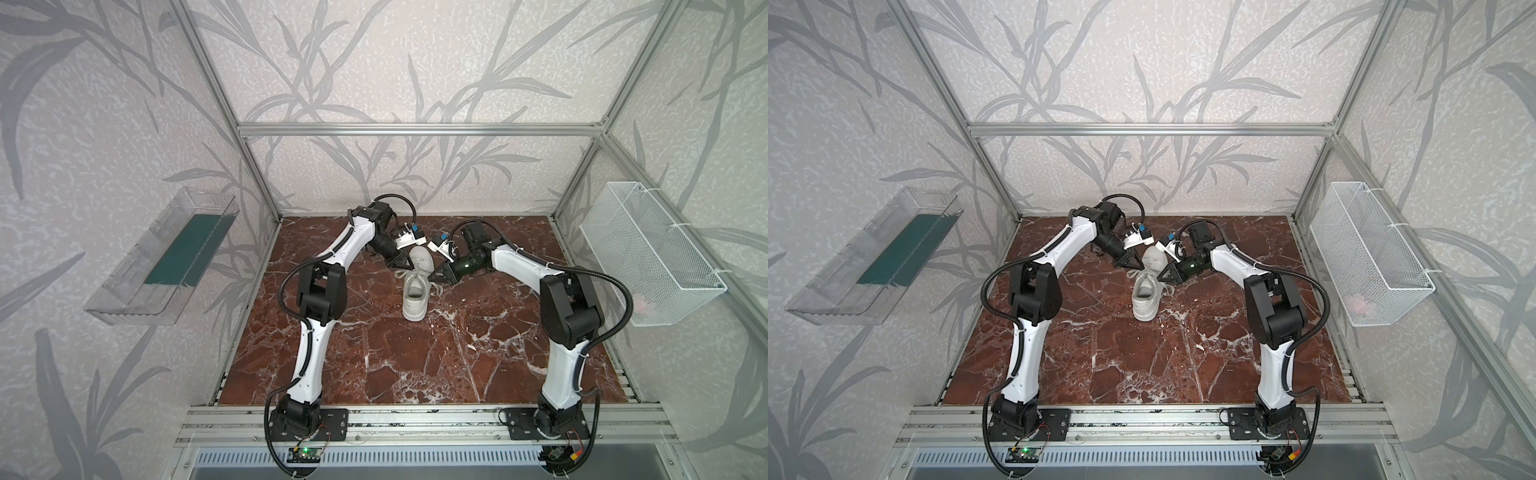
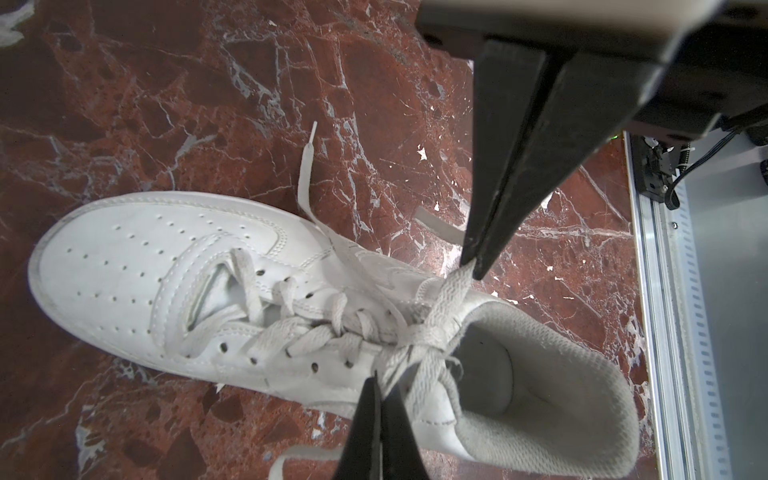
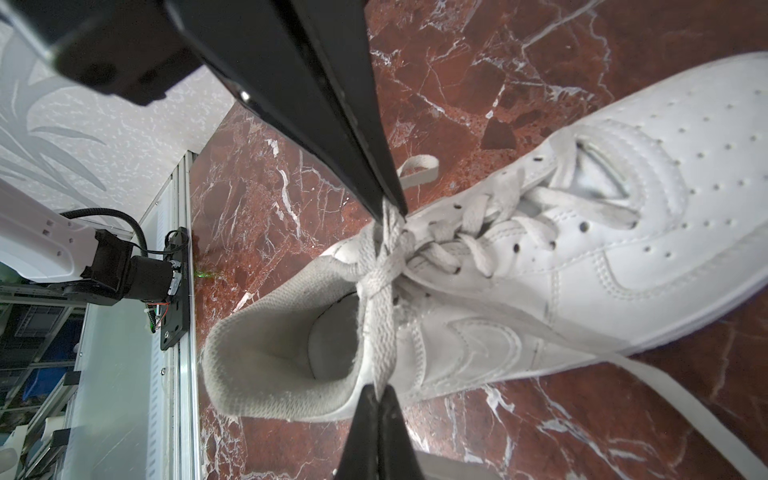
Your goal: Tie the shoes
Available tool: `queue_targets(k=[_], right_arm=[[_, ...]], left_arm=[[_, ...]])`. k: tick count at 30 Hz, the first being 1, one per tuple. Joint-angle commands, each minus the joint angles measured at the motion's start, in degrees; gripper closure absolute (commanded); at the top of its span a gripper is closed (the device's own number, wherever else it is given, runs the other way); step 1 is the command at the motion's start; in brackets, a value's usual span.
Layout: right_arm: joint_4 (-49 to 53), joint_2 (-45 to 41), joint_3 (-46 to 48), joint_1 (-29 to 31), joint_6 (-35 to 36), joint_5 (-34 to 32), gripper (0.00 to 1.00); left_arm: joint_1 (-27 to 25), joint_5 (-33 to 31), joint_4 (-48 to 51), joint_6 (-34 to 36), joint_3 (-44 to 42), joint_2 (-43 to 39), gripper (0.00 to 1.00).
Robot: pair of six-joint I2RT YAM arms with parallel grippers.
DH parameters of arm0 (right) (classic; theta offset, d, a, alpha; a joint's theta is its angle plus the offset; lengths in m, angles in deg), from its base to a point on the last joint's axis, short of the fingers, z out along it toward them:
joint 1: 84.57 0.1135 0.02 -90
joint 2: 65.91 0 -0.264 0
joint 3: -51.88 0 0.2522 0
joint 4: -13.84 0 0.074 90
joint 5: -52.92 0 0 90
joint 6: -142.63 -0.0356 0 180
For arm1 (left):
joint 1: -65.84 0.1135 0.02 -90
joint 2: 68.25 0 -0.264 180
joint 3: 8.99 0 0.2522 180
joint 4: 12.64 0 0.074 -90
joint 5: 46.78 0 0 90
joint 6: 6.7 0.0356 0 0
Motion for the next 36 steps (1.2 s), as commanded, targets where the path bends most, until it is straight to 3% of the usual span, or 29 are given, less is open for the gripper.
queue_targets(k=[1, 36], right_arm=[[1.06, -2.7, 1.17, 0.3, -0.03, -0.13, 1.0], [-0.04, -5.1, 10.0, -1.99, -3.06, -2.56, 1.0]], left_arm=[[0.16, -1.74, 1.38, 2.52, -1.22, -3.28, 1.0], [0.57, -13.01, -6.04, 1.4, -4.86, -4.77, 1.0]])
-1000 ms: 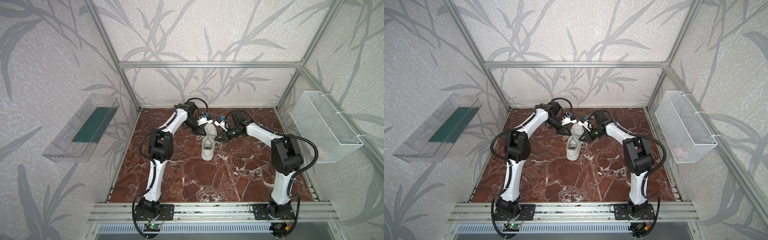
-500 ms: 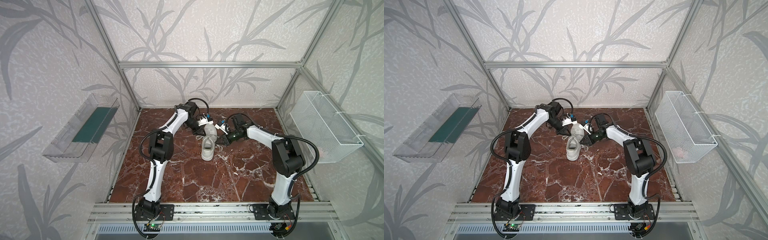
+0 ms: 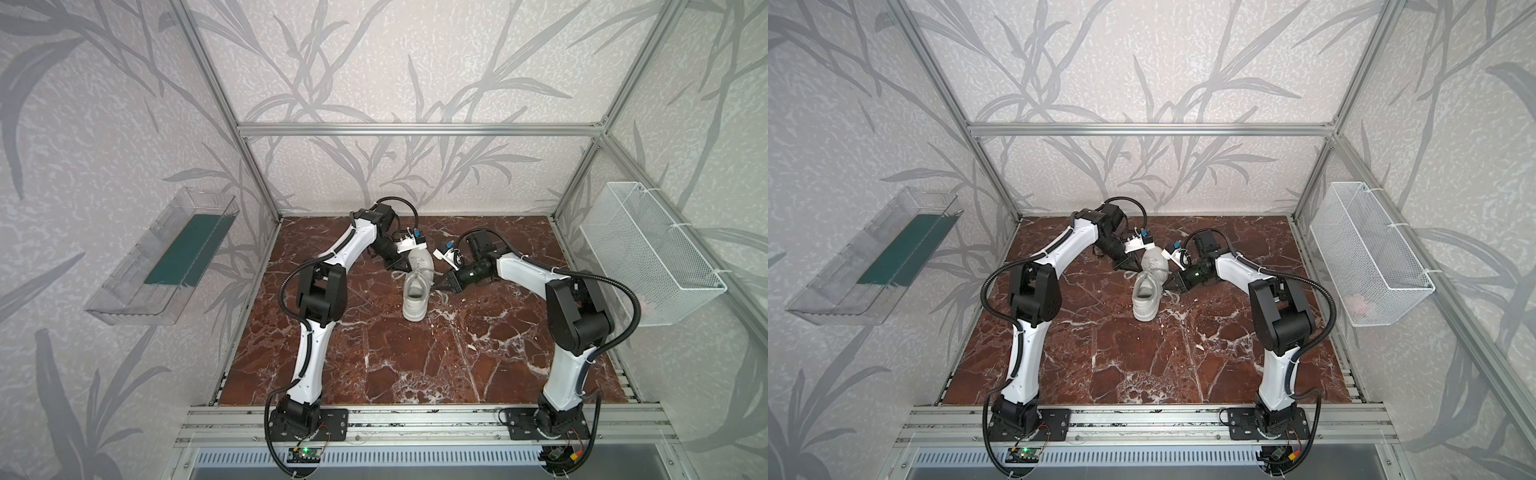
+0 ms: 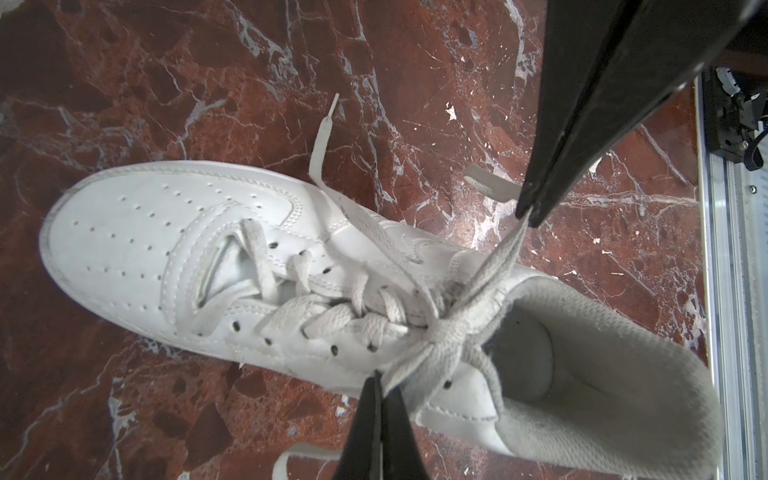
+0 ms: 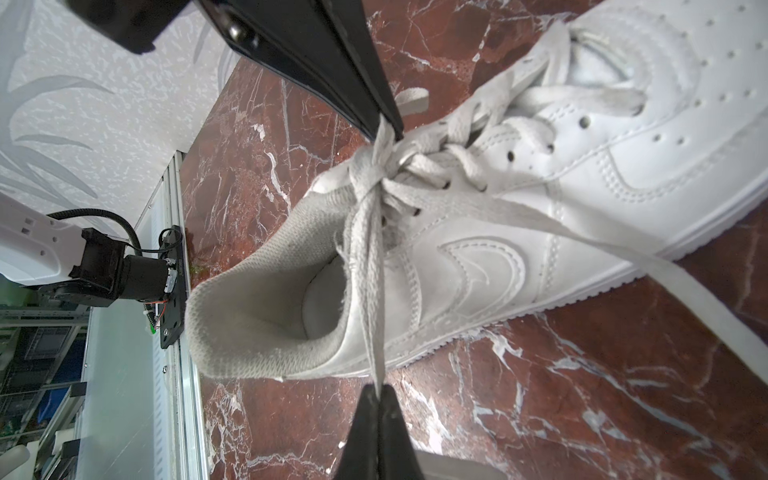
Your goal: Tie the shoes
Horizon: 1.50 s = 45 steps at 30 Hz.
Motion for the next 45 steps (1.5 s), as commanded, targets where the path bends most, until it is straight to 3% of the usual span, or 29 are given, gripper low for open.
queue_targets(k=[1, 28, 33, 34, 35, 37, 40, 45], right_arm=[[3.5, -1.84, 1.87, -0.94, -0.26, -1.38, 1.0], [6.14, -1.38, 3.7, -2.39, 1.85, -3.03, 1.0], [5.52, -0.49, -0.24, -0.75, 1.44, 0.38, 0.99], [4.73, -0.14, -1.51, -0.57, 0.33, 1.07, 0.84], [4.23, 0.05, -2.22, -0.43, -0.3, 1.42, 0.73], [3.33, 0.08, -3.59, -0.45, -1.34, 0.95, 0.6], [4.24, 0.04, -5.14, -0.55, -1.49, 0.95, 0.51], [6.39, -1.45, -5.35, -1.57, -0.66, 0.32, 0.5]], left_arm=[[1.36, -6.7, -2.29, 0.01, -1.23, -3.2, 1.0], [3.34, -7.23, -3.43, -2.02, -2.48, -3.29, 1.0], [2.11, -0.17, -1.76, -2.06, -3.4, -4.59, 0.99], [1.79, 0.53, -2.23, -3.16, -4.5, -5.31, 0.87], [1.63, 0.9, -2.7, -3.61, -5.76, -5.98, 0.82], [1.53, 1.0, -5.0, -4.91, -9.38, -8.0, 0.75], [1.66, 0.54, -9.29, -6.3, -14.81, -11.64, 0.56], [2.24, -1.31, -13.45, -8.11, -21.02, -16.04, 0.54]])
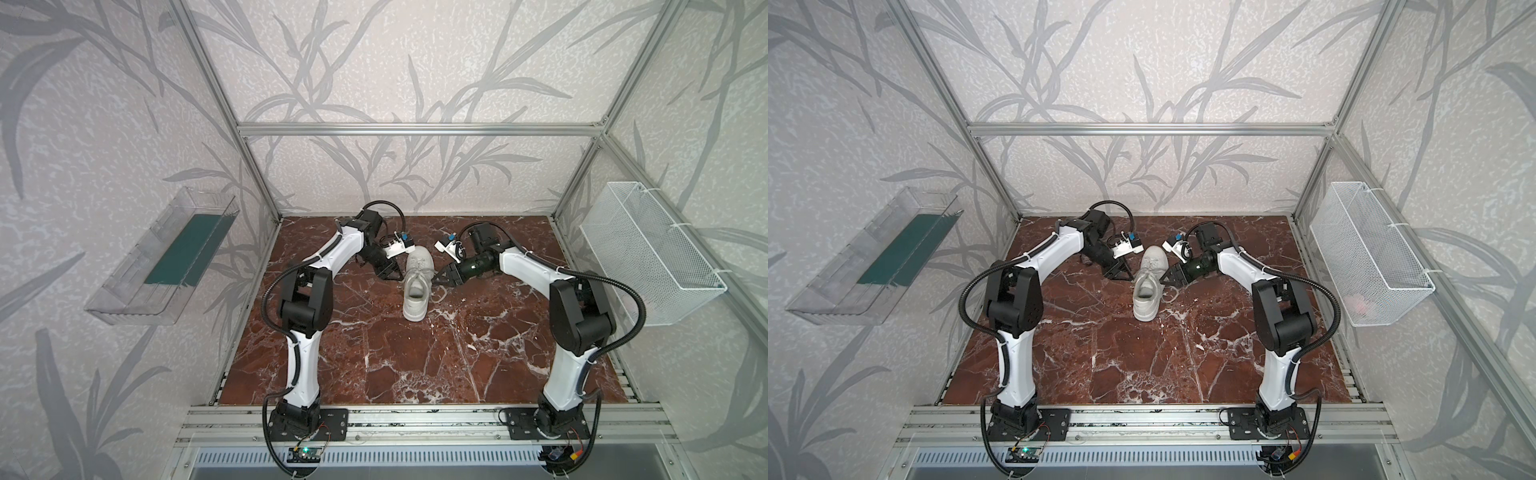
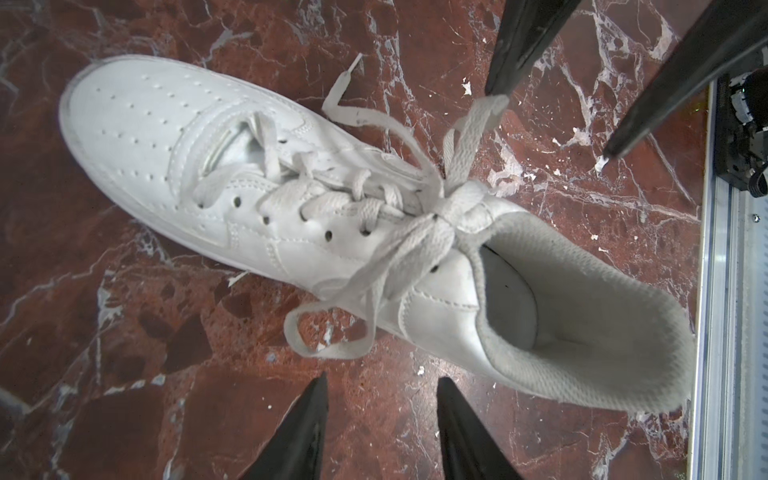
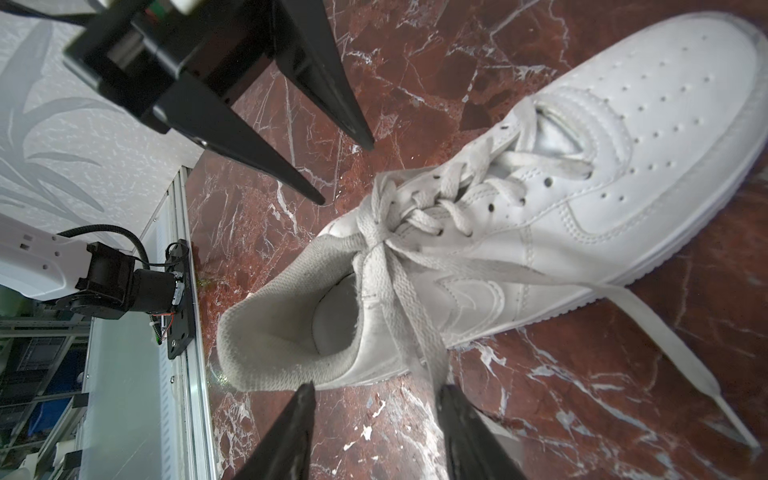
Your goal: Tie the shoes
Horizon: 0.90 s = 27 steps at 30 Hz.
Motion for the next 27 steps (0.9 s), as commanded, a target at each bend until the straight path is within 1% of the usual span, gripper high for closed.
queue_targets(k=[1, 7, 15, 19, 23, 27], right_arm=[[3.56, -1.49, -0.97, -0.76, 0.55, -0.02, 0.5], [7.53, -2.0, -1.75, -1.56, 1.65, -2.74, 0.48], [8.55, -2.92, -2.33, -1.6, 2.09, -3.8, 0.47], [9.2, -2.58, -3.41, -1.65, 2.6, -3.5, 0.47], [9.74, -2.18, -4.11, -1.65, 2.95, -3.14, 0.47], [10.25, -1.75, -5.28, -1.65, 3.23, -3.12, 0.47]], left_arm=[[0.01, -1.49, -2.94, -0.93, -2.51, -4.01, 0.54], [-1.62, -1.76, -3.79, -3.16, -6.48, -4.99, 0.54], [-4.75, -0.89, -8.17, -7.12, -11.65, -6.5, 0.54], [-5.6, 0.6, -11.67, -9.83, -13.89, -7.68, 0.54], [-4.71, -0.25, -13.89, -11.61, -15.8, -9.12, 0.53], [-1.2, 5.22, -13.86, -13.76, -14.66, -8.97, 0.52]])
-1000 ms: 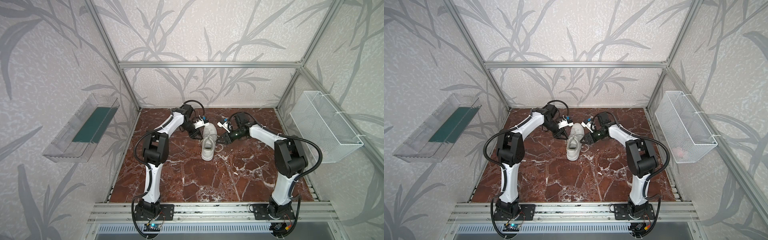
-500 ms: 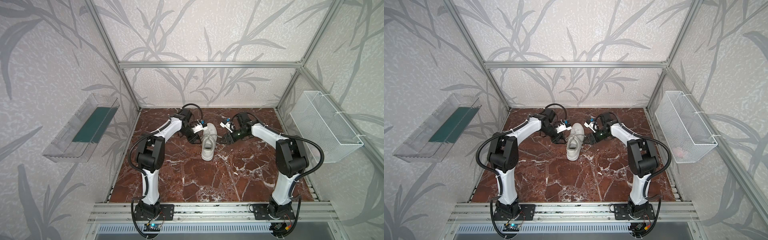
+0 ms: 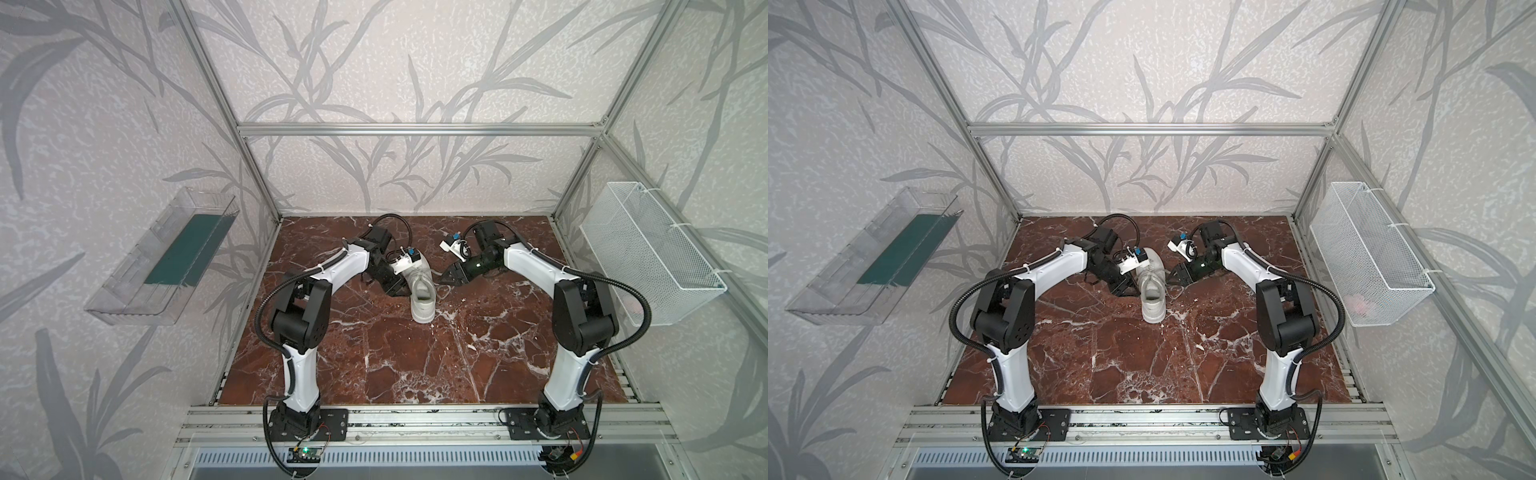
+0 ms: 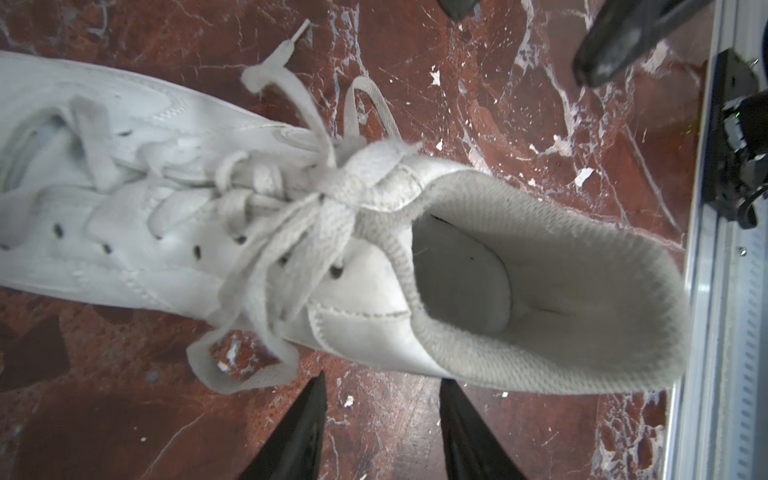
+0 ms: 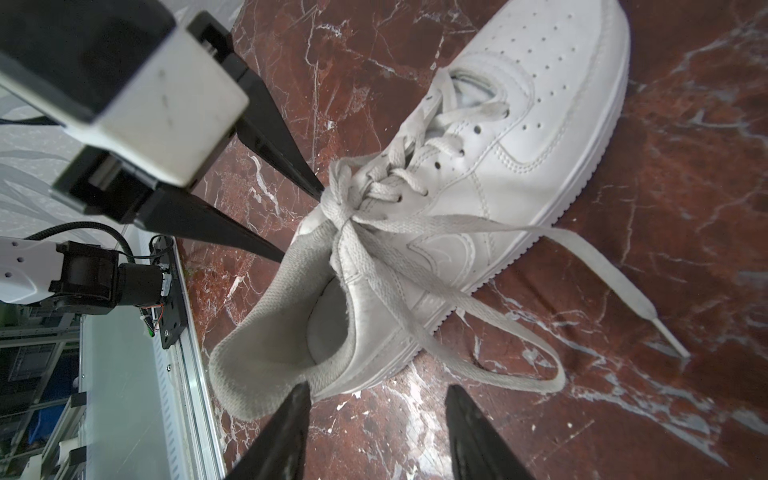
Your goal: Tie the shoes
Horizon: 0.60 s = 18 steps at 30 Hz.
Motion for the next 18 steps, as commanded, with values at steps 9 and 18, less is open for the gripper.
queue_targets(k=[9, 18], right_arm=[[2.59, -0.15, -3.96, -0.12, 0.79, 0.23, 0.49], [2.84, 0.64, -5.28, 0.12, 0.85, 0.42, 0.5]], left_arm=[[5.77, 16.09, -4.29, -7.45, 2.92, -0.93, 0.55], [4.45, 19.6, -13.74, -15.16, 2.03, 0.4, 0.55]])
